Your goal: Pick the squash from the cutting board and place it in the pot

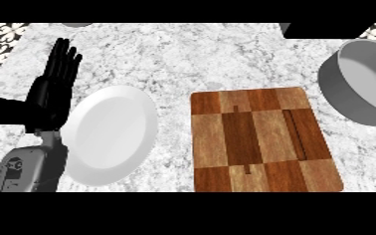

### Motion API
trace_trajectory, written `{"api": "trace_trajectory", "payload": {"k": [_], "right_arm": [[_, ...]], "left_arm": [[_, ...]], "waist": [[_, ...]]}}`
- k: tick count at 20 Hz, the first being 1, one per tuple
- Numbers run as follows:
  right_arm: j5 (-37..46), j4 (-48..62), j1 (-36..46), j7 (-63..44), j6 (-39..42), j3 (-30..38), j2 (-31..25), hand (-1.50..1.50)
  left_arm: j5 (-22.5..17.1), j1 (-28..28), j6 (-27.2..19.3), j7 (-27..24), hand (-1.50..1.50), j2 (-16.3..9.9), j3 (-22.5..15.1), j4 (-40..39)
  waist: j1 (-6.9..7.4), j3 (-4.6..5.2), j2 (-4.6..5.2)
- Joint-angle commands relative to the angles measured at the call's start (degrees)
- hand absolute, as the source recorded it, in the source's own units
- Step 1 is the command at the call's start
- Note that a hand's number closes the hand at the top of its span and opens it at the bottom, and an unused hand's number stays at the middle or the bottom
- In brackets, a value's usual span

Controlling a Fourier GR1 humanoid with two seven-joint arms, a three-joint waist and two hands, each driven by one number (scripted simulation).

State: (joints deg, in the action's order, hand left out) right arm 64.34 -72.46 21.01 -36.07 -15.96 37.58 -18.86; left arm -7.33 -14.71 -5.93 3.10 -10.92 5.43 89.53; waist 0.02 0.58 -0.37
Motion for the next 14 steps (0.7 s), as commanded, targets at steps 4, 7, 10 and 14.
{"api": "trace_trajectory", "payload": {"k": [4, 7, 10, 14], "right_arm": [[-7.87, 0.92, 3.36, 8.03, -8.67, 0.94, -1.57, -1.50], [-10.45, -1.39, 3.04, 8.13, -15.12, 1.96, 2.69, -1.50], [-15.21, -5.52, 2.87, 6.93, -15.03, 5.15, 1.13, -1.50], [-22.60, -12.25, -3.19, 11.49, -17.92, 7.41, 3.05, -1.50]], "left_arm": [[0.05, -0.69, -0.24, 1.78, 0.00, -0.04, 0.36, 0.32], [0.33, 1.41, 1.32, -2.93, 0.00, -0.42, 1.02, -1.83], [-0.61, -1.38, 1.04, -0.96, 0.00, -0.19, 1.32, -1.64], [0.02, -0.07, 1.23, -0.98, 0.00, -0.35, 1.16, -1.51]], "waist": [[0.07, -0.62, 0.38], [0.03, -0.60, 0.42], [-0.33, -0.59, 0.31], [-0.57, -0.60, 0.23]]}}
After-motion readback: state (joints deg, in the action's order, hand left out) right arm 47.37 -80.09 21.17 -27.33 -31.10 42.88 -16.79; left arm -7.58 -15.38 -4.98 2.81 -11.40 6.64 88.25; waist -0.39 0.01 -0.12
